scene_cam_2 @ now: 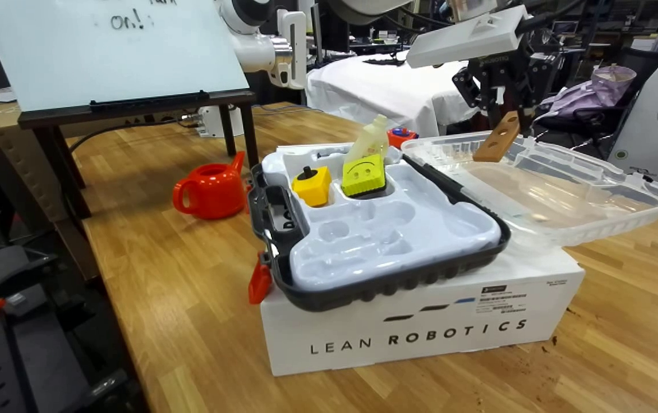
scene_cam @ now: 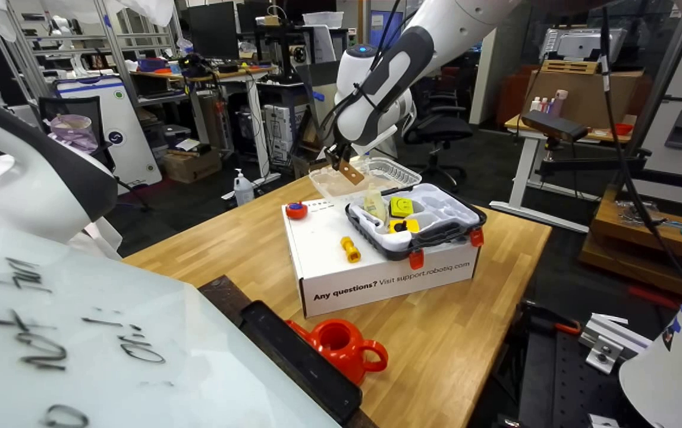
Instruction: Pick the wooden object on the table, put it on the case cover, take the container out of the case and put it on the box then place the dumbbell at the edge of the box
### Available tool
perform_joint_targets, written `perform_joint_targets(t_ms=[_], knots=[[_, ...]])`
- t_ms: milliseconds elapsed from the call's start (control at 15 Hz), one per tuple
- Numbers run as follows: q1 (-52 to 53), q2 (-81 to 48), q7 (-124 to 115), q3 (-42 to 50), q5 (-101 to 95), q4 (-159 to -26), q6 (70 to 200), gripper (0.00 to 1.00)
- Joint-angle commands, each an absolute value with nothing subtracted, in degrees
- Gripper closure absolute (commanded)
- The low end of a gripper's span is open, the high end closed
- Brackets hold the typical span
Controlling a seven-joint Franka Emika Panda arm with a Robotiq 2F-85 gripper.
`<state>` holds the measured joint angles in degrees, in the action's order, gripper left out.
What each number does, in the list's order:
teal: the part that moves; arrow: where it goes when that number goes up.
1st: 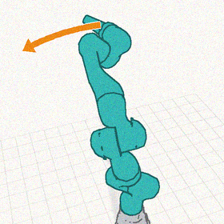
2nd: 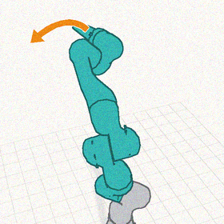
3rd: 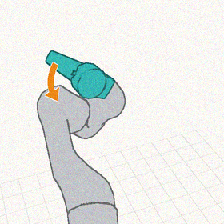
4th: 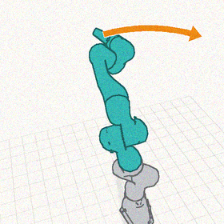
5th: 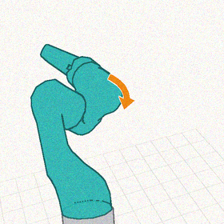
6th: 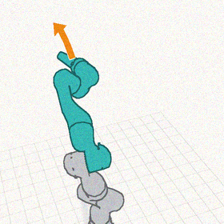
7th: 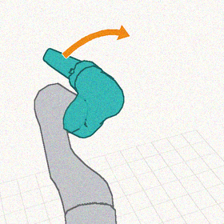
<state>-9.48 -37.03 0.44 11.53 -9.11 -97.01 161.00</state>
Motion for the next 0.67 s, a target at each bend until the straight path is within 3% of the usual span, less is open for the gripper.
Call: perform_joint_targets(t_ms=[0, 600], knots=[[-10.77, -37.61, 2.41, 10.31, -7.94, -96.11, 159.26, 0.82], [-11.06, -37.42, 3.13, 8.43, -7.04, -97.12, 157.63, 0.82]])
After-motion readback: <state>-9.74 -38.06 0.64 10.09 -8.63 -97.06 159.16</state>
